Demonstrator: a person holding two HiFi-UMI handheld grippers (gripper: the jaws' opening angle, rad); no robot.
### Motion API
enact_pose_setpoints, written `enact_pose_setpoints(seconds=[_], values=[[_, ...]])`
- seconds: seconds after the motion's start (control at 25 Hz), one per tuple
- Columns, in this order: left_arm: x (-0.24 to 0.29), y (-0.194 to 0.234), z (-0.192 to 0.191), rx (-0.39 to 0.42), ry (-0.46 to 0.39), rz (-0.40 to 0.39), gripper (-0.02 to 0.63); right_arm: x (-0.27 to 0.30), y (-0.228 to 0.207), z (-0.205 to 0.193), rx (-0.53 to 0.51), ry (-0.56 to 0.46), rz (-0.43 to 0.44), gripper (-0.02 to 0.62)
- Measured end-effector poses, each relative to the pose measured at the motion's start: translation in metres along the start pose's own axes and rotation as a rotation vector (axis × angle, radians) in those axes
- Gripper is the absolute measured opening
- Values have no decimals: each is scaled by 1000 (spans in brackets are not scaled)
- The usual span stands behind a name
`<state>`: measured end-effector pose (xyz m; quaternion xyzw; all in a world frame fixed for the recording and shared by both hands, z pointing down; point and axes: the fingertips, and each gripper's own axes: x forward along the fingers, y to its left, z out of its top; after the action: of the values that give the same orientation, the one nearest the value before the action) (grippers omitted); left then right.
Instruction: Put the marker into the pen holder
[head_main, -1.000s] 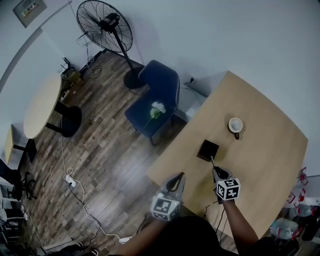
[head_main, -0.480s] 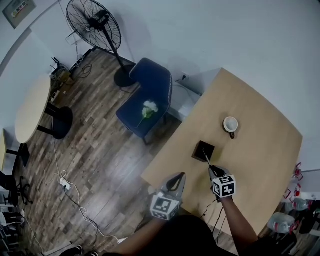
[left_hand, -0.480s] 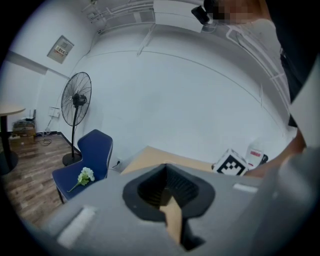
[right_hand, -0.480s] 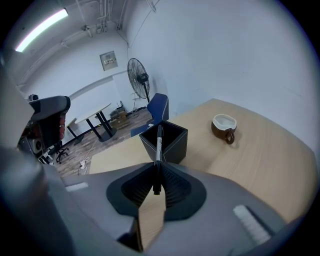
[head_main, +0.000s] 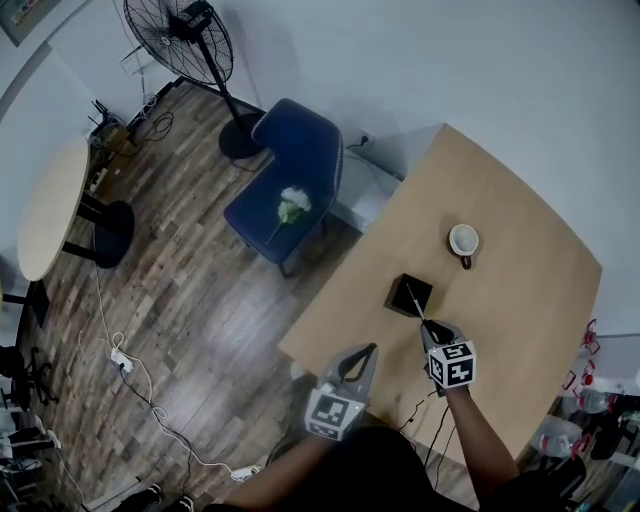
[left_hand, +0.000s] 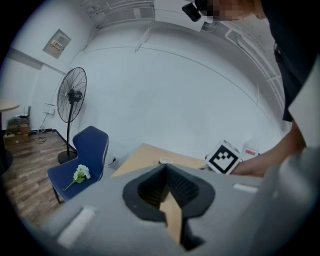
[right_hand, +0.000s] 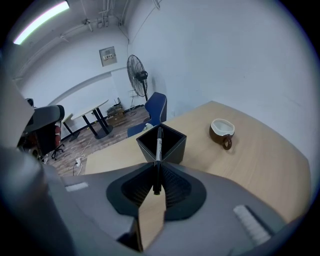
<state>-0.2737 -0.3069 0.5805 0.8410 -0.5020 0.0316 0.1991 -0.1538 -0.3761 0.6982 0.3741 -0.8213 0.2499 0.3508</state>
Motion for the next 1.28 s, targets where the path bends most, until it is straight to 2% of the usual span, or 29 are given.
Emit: enact_pose_setpoints(seconds=[0.24,0.48,0.68,0.88,1.16,1.28], values=[[-7,29,11,3,-16,12,2,8,2,6,-4,31,-15,51],[-17,39,15,-7,-13,11,2,6,7,6,13,59,-26,51],[-19,46,13,-6,-9,8,2,9,8,13,17,44,-40,58],[-23,50,13,-13,-12,-2,2,9,7,18,24,27,-71,104],[-34,56,14,-11,-19,-13,2,0,12,25,53,1,-100,115],[-43,56,22,-9,-29,-33,2,-17,20,33,74,-42,-125,114]])
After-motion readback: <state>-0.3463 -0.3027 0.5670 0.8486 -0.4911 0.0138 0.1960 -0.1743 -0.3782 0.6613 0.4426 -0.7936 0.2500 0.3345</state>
